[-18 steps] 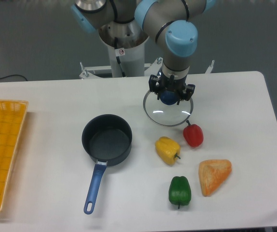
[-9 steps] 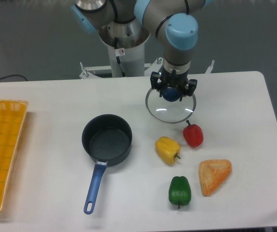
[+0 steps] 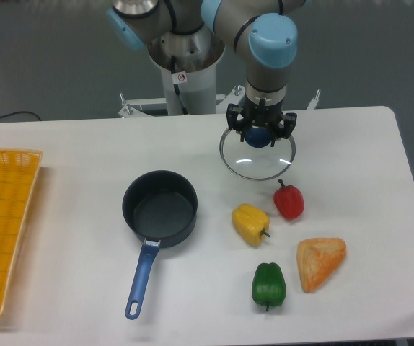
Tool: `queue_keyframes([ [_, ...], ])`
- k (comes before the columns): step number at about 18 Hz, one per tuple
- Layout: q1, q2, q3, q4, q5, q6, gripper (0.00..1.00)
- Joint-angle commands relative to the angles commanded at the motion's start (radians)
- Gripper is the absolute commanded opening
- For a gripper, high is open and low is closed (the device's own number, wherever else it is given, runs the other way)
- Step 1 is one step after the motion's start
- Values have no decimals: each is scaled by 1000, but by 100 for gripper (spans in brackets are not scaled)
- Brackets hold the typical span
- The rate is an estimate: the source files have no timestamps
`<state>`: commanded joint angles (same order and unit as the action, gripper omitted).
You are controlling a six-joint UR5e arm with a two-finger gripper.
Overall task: Place the lid on the table
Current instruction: 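Carry the held lid away from the saucepan, above the red pepper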
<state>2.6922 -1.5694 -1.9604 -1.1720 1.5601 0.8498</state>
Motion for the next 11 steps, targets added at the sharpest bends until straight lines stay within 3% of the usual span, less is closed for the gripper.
queue_keyframes([
  [3, 0, 38, -14, -8, 0, -2, 45],
  [7, 0, 97, -77, -6, -2, 2, 45],
  [11, -2, 101, -121, 8, 1, 0, 45],
])
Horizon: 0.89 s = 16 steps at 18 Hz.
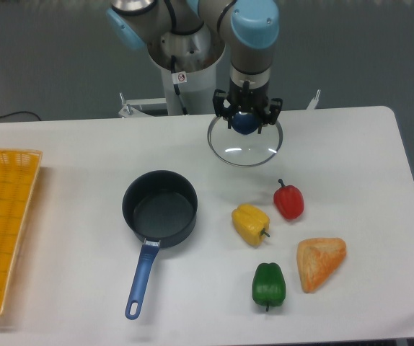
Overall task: Place the lid on the table
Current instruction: 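Carry the held lid away from the saucepan, above the red pepper, then lower the glass lid onto the table beside the saucepan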
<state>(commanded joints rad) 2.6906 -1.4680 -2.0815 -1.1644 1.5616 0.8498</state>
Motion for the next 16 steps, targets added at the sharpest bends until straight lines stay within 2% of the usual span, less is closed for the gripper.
queue_keyframes([
  [7, -3, -69, -12, 67, 6, -20, 45],
  [11, -5, -94, -26, 101, 5, -25, 45],
  [14, -6, -106, -54, 149, 6, -25, 45],
  [16, -6, -107, -60, 152, 5, -25, 45],
])
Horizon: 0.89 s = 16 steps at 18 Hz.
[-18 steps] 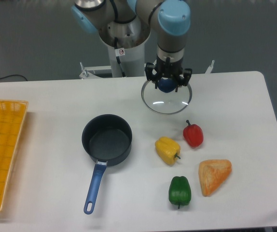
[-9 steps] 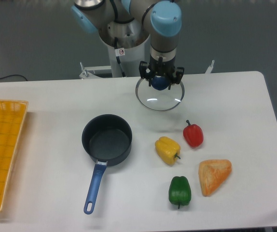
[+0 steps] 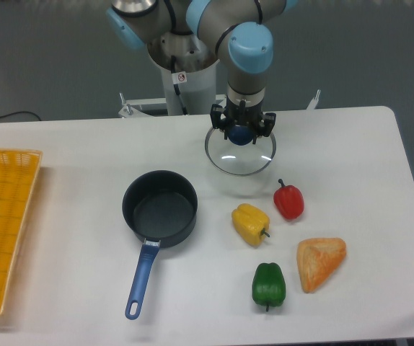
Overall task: Place the lid on the table
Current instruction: 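Lower the glass lid onto the table beside the saucepan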
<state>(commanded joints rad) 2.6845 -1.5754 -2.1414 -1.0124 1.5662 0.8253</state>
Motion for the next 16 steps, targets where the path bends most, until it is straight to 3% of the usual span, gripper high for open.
queue_keyframes([
  [6, -2, -17, -51, 80, 0, 0, 45],
  [16, -18, -54, -68, 133, 14, -2, 45],
])
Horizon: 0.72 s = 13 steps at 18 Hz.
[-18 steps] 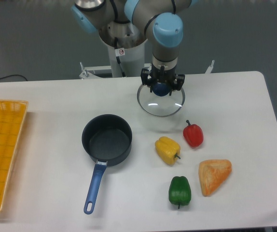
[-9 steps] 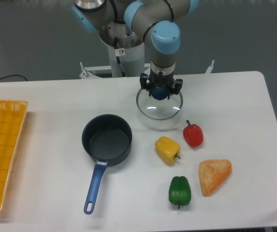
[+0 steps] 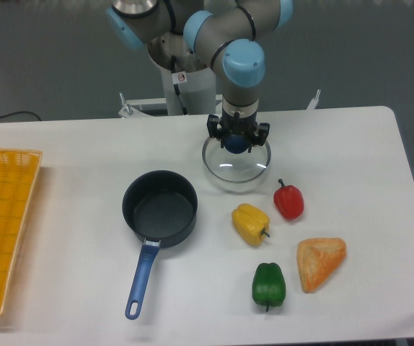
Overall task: Place the lid on the table
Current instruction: 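Lower the glass lid onto the table beside the saucepan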
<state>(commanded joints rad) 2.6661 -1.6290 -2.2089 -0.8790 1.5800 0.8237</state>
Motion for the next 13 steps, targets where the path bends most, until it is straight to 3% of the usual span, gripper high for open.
queue_keyframes([
  [3, -8, -17, -12, 37, 2, -2, 45],
  [13, -20, -40, -23, 46, 2, -9, 46],
])
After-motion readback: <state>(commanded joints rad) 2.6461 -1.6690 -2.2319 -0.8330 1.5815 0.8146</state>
